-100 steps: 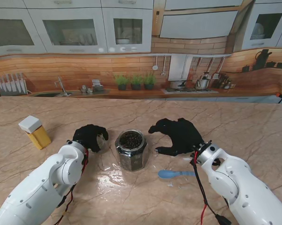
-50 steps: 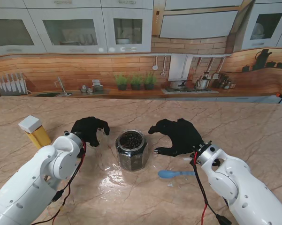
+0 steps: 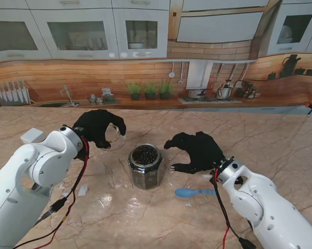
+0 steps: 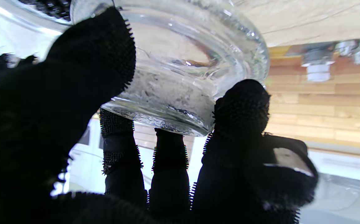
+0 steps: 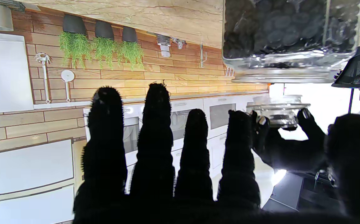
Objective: Portion coffee beans from the glass jar into the coffee jar
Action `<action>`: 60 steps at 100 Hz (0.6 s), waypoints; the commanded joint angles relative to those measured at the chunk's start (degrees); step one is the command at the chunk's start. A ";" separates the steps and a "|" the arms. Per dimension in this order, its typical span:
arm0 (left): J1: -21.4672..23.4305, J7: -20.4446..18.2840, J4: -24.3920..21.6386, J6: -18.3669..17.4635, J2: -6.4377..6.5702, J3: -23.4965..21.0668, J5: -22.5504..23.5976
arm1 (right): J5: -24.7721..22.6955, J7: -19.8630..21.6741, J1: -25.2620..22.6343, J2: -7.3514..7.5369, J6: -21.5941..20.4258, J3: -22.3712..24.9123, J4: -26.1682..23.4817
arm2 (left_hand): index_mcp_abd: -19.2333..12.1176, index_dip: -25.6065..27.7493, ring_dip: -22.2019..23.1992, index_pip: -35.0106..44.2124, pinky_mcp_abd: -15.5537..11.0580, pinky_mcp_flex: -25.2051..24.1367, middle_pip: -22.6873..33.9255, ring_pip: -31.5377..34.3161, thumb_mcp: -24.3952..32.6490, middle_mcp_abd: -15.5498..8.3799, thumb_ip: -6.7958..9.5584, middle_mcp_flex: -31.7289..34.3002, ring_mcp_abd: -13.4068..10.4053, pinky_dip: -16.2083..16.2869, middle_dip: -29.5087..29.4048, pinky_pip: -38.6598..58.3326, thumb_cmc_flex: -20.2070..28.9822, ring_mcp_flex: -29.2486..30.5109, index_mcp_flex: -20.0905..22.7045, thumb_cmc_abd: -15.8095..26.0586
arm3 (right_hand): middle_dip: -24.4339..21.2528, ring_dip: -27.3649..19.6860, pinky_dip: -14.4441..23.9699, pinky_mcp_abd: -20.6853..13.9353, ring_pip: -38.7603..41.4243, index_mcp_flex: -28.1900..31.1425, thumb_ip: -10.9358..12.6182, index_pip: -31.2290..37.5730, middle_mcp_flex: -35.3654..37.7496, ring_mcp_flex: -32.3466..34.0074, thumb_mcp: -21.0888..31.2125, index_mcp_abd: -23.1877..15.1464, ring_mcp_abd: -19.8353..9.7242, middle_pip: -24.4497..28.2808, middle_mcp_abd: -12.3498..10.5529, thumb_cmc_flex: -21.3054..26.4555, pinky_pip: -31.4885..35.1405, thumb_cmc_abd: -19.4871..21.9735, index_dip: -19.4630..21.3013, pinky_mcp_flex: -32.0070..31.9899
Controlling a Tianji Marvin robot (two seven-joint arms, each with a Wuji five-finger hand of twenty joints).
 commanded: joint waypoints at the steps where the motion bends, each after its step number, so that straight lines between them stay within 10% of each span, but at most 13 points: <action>1: 0.21 -0.08 -2.52 -1.00 0.11 0.02 -0.56 | -0.27 -0.27 -0.48 -0.24 0.03 -0.03 -0.24 | 8.21 3.68 -0.35 28.38 -14.38 -0.37 8.57 3.91 8.74 0.94 6.03 18.19 -10.25 0.69 5.52 3.82 8.66 2.35 5.89 3.15 | 0.26 0.45 -0.71 -0.45 0.37 0.56 0.71 0.48 0.24 0.48 0.47 -0.85 -1.32 0.37 -0.56 -2.33 -0.35 0.23 0.57 0.03; 60: -0.23 -2.61 -7.13 2.28 0.07 8.69 -7.46 | -2.40 -2.28 -4.01 -0.18 1.54 4.13 -1.90 | 8.07 4.18 0.09 28.69 -14.81 -0.38 8.72 3.68 8.59 0.63 6.36 17.79 -10.63 0.58 5.91 3.65 8.47 2.34 5.25 4.04 | 0.26 0.51 -0.72 -0.18 0.35 0.34 0.69 0.37 0.19 0.35 0.58 -0.55 -1.10 0.31 -0.46 -2.27 -0.12 -0.02 0.35 -0.18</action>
